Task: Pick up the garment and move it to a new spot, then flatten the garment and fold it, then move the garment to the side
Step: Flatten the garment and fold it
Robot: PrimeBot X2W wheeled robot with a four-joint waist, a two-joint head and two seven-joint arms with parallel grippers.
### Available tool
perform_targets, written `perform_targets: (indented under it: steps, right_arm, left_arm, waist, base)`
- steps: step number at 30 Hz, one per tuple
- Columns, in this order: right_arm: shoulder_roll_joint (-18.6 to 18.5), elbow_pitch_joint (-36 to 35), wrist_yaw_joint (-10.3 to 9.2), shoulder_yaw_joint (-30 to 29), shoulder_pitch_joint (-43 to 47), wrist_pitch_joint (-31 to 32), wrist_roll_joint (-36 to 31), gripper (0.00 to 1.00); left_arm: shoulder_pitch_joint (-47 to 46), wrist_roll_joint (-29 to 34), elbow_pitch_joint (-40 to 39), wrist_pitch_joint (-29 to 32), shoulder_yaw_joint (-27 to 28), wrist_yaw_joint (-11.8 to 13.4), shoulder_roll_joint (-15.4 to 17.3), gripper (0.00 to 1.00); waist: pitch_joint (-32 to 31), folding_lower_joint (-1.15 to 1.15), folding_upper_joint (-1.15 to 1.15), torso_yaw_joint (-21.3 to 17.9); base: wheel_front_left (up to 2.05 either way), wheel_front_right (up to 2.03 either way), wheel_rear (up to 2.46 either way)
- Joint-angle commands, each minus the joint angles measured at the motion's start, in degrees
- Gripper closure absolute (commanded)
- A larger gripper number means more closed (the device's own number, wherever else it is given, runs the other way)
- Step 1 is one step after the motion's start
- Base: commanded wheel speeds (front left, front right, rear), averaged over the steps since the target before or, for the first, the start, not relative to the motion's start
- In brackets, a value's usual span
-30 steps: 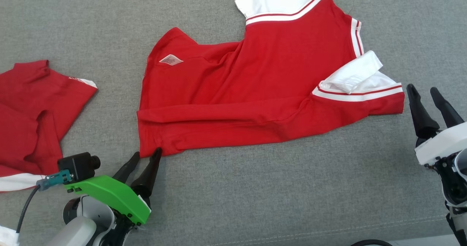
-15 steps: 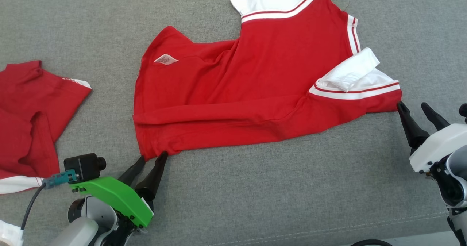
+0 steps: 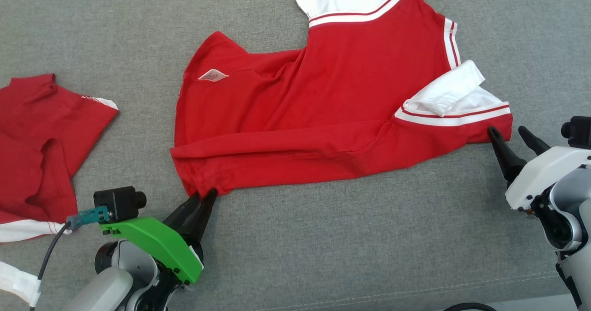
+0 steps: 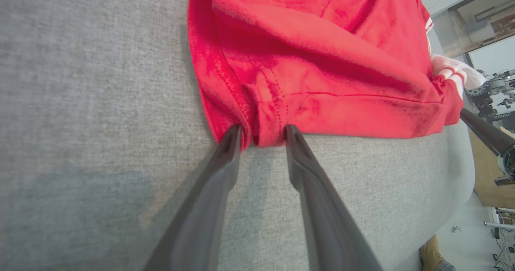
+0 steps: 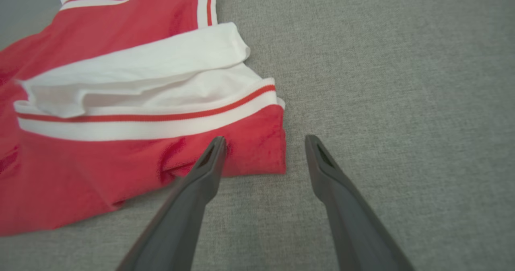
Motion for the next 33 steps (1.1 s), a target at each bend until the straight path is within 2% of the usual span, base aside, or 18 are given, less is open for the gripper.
perform_targets:
  steps: [1,2,4,9,10,11,12,13,14,23,33]
  right_arm:
    - [-0.27,0.65,-0.01,0.28,-0.60,-0.53,0.23,0.00]
    - [-0.39,0.92,-0.01,0.44,-0.74,-0.68,0.36,0.00]
    - [-0.53,1.50,-0.01,0.76,-1.04,-0.96,0.47,0.00]
    - [-0.70,3.34,-0.01,2.03,-2.14,-0.77,0.96,0.00]
    - [-0.67,3.78,-0.01,2.38,-2.48,-0.64,1.18,0.10]
    - [-0.76,4.07,-0.01,2.86,-2.70,-0.53,1.34,0.47]
    - [-0.88,4.40,-0.01,3.22,-2.96,-0.47,1.64,0.62]
    - [-0.95,4.69,-0.01,3.55,-3.21,-0.53,1.89,0.89]
    - [-1.22,5.12,-0.01,4.30,-3.54,-0.55,2.48,1.00]
    - [-3.11,5.86,-0.01,6.23,-4.43,0.08,5.84,1.00]
    - [-7.43,2.36,-0.02,6.39,-3.59,3.88,11.18,1.00]
  left_arm:
    - [-0.33,0.72,-0.58,0.16,-0.41,0.31,0.46,0.52]
    - [-0.30,0.97,-1.09,0.13,-0.46,0.30,0.58,0.52]
    - [-0.25,1.25,-1.95,0.23,-0.63,0.20,0.79,0.61]
    - [-0.84,1.45,-2.81,0.64,-0.67,0.17,1.26,0.94]
    - [-0.99,1.47,-2.77,0.72,-0.66,0.10,1.33,1.00]
    - [-1.08,1.52,-2.74,0.83,-0.66,-0.01,1.42,1.00]
    - [-1.14,1.51,-2.74,0.91,-0.67,-0.10,1.51,1.00]
    - [-1.19,1.43,-2.77,1.02,-0.64,-0.22,1.63,1.00]
    - [-1.23,1.00,-2.81,1.21,-0.43,-0.55,1.88,1.00]
    - [-1.18,-0.88,-4.61,1.76,1.38,-2.03,4.27,1.00]
    - [1.52,-3.32,-11.00,5.03,2.33,-4.74,10.42,1.00]
  waist:
    - [-0.04,0.00,0.00,0.10]
    - [-0.05,0.00,0.00,0.19]
    - [-0.03,0.00,0.00,0.33]
    - [0.06,0.00,0.00,0.57]
    - [0.09,0.00,0.00,0.58]
    - [0.09,0.00,0.00,0.60]
    - [0.09,0.00,0.00,0.64]
    - [0.08,0.00,0.00,0.69]
    - [0.05,0.00,0.00,0.82]
    - [-0.09,0.00,0.00,1.05]
    - [-1.42,0.00,0.00,0.86]
  base:
    - [0.00,0.00,0.00]
    - [0.00,0.00,0.00]
    - [0.00,0.00,0.00]
    - [0.00,0.00,0.00]
    - [0.00,0.00,0.00]
    - [0.00,0.00,0.00]
    - [0.00,0.00,0.00]
    - [0.00,0.00,0.00]
    - [0.00,0.00,0.00]
    - [0.00,0.00,0.00]
    - [0.00,0.00,0.00]
